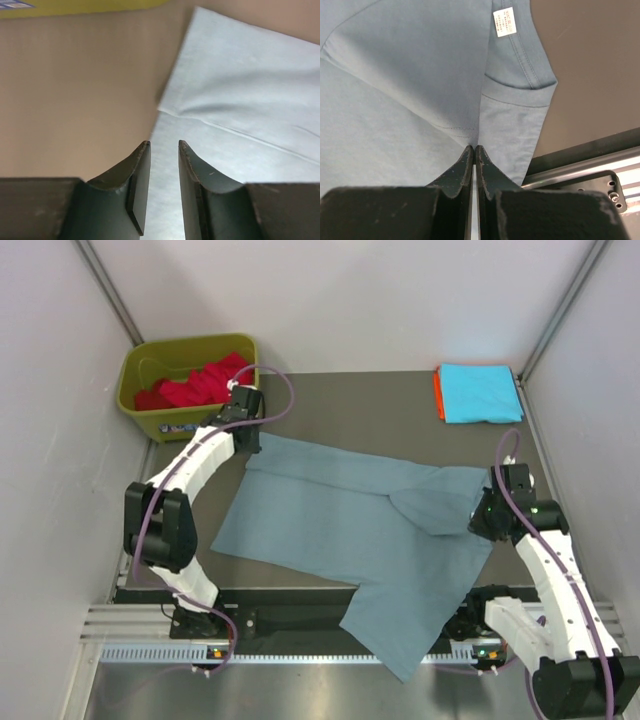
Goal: Fold and stack the t-shirts
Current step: Fold the tshirt
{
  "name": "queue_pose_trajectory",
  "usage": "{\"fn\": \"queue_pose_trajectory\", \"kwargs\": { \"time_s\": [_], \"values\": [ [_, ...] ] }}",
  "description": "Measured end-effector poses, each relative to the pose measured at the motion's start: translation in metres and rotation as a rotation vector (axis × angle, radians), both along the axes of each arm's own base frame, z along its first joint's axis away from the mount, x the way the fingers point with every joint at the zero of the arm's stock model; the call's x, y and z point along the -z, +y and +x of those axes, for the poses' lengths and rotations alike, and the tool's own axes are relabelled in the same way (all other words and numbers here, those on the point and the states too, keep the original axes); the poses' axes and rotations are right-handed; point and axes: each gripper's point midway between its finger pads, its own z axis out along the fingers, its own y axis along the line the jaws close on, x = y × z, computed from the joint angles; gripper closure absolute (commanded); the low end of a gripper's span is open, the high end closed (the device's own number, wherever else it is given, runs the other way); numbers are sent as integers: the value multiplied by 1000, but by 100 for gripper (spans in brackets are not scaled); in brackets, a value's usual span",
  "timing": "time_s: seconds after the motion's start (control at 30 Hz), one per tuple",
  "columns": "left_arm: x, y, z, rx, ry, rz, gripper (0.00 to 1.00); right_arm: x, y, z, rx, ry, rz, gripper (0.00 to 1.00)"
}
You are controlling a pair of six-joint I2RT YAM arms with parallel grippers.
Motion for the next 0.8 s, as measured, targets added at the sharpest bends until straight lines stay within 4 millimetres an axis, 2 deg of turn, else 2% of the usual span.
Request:
{"fn": "queue_pose_trajectory", "kwargs": {
  "time_s": [0.2,0.3,0.4,0.43,0.57,0.6,0.67,0.7,0.73,0.8],
  "values": [
    [6,-29,-5,57,16,-86,70,1,3,-10,-9,14,15,100],
    [10,-44,-6,82,28,-109,70,12,5,-17,-16,39,26,100],
    [8,-55,-4,105,28,-123,70,25,7,-24,-16,93,39,95],
    [4,-58,-2,110,21,-128,70,29,9,-25,-15,116,47,83],
    [-15,-63,10,117,-30,-146,70,42,20,-30,-20,199,105,73],
    [-19,-64,12,118,-41,-149,70,42,22,-30,-20,205,117,61],
    [-25,-65,15,117,-55,-153,71,40,25,-27,-19,207,129,45],
    [-27,-65,16,117,-61,-155,72,37,25,-23,-18,203,129,34],
    [-28,-66,17,117,-64,-159,76,33,24,-17,-18,197,126,31],
    [-28,-68,19,115,-63,-168,78,23,20,4,-10,169,116,27]
  ]
}}
